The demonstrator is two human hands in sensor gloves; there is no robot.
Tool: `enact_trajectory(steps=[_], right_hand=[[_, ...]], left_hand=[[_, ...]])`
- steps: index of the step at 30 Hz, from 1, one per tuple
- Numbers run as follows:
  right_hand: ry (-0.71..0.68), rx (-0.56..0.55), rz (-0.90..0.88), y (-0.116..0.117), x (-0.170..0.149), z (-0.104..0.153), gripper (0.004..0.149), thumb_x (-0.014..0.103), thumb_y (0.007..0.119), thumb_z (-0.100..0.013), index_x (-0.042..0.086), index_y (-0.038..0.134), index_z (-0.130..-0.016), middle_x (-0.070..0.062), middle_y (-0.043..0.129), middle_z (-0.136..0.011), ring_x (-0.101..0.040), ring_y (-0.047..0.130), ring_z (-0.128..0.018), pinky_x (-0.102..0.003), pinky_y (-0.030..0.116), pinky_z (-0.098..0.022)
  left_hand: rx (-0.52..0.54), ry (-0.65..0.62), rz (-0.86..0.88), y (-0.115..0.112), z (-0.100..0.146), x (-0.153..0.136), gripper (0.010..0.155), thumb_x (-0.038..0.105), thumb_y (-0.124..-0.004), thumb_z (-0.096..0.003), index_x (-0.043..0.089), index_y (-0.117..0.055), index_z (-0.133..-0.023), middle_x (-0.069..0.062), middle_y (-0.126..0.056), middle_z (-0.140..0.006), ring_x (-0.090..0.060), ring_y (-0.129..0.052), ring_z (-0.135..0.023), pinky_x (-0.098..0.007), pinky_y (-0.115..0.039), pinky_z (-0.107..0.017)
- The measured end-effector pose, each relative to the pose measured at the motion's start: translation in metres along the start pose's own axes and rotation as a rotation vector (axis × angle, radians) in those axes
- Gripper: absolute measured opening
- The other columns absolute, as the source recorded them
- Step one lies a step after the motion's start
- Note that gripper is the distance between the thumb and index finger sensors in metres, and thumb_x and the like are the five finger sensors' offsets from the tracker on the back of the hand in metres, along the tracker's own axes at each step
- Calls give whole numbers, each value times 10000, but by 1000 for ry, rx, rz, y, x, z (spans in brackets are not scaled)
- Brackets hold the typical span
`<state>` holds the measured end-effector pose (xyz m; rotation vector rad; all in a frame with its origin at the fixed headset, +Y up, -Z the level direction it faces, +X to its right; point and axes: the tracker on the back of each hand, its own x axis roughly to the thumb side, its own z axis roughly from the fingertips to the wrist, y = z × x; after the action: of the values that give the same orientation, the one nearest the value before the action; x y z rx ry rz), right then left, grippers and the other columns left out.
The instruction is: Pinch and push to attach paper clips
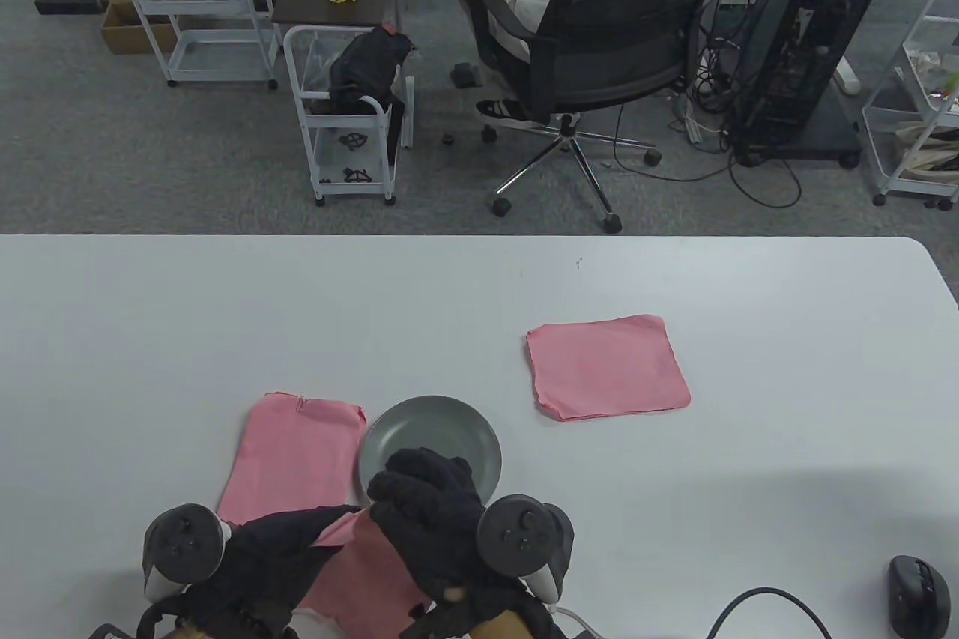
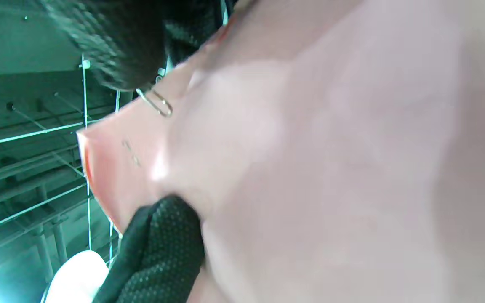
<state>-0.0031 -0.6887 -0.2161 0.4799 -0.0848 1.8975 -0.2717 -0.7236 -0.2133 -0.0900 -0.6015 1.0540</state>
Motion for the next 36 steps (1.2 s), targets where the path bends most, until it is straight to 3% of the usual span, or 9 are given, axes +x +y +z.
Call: enact_trajectory(steps=[4,8,10,12,15,23,26,30,36], right_hand=[[78,-14,-30,-11,-14,2,936,575,772,-449,124,229,-1064,-211,193,-1094,-518,359,-988,-738,257,-660],[217,183,-100,-4,-32,3,1033,583,797,-443,63,137,-1045,-232,277,-1093,-515,470,-976,-732,330,-672],[246,225,-145,2,-36,3,958,532,817,-459,64,229,-1053,-211,402,-1077,-485,568,-949,-714,377,-682],[246,151,-127,5,-37,3,655,427,816,-480,124,548,-996,-121,697,-966,-398,790,-836,-658,511,-682],[226,59,-135,2,-37,6,459,380,783,-495,176,692,-897,-54,838,-827,-320,915,-691,-588,619,-663],[250,-13,-268,-8,-47,8,436,373,780,-500,171,708,-878,-49,858,-790,-305,938,-643,-560,657,-642],[253,3,-301,-7,-47,9,516,403,757,-508,143,633,-935,-81,795,-860,-334,889,-707,-577,614,-660],[230,-30,-283,-13,-47,10,589,460,726,-514,147,546,-981,-98,700,-937,-365,801,-796,-605,550,-681],[233,-57,-308,-20,-51,9,577,454,717,-519,149,552,-980,-98,704,-936,-367,802,-795,-605,546,-684]], left_hand=[[32,45,74,6,2,-9,469,498,-750,-474,325,-832,-902,63,-992,-781,-184,-1028,-713,-501,-732,-674],[75,96,231,11,4,-23,489,537,-744,-457,338,-843,-893,68,-974,-820,-204,-983,-795,-522,-699,-695],[72,93,317,10,4,-29,492,548,-740,-450,346,-853,-885,66,-964,-836,-217,-962,-826,-537,-679,-707],[57,105,364,10,4,-31,507,564,-736,-441,336,-870,-873,56,-970,-830,-230,-956,-833,-548,-671,-708],[12,136,342,14,4,-32,544,586,-743,-435,314,-868,-889,32,-965,-842,-247,-953,-834,-554,-667,-708],[-61,310,122,29,8,-37,451,468,-846,-443,278,-911,-846,26,-1021,-740,-225,-1032,-705,-517,-739,-656],[-3,299,126,38,10,-32,436,455,-836,-449,263,-918,-832,24,-1030,-698,-216,-1045,-657,-504,-755,-643],[249,323,211,81,24,-37,436,448,-819,-459,256,-900,-843,22,-1021,-676,-206,-1039,-620,-504,-745,-648],[348,559,154,138,49,-63,438,433,-837,-456,232,-927,-835,-4,-1040,-624,-202,-1047,-536,-511,-753,-636]])
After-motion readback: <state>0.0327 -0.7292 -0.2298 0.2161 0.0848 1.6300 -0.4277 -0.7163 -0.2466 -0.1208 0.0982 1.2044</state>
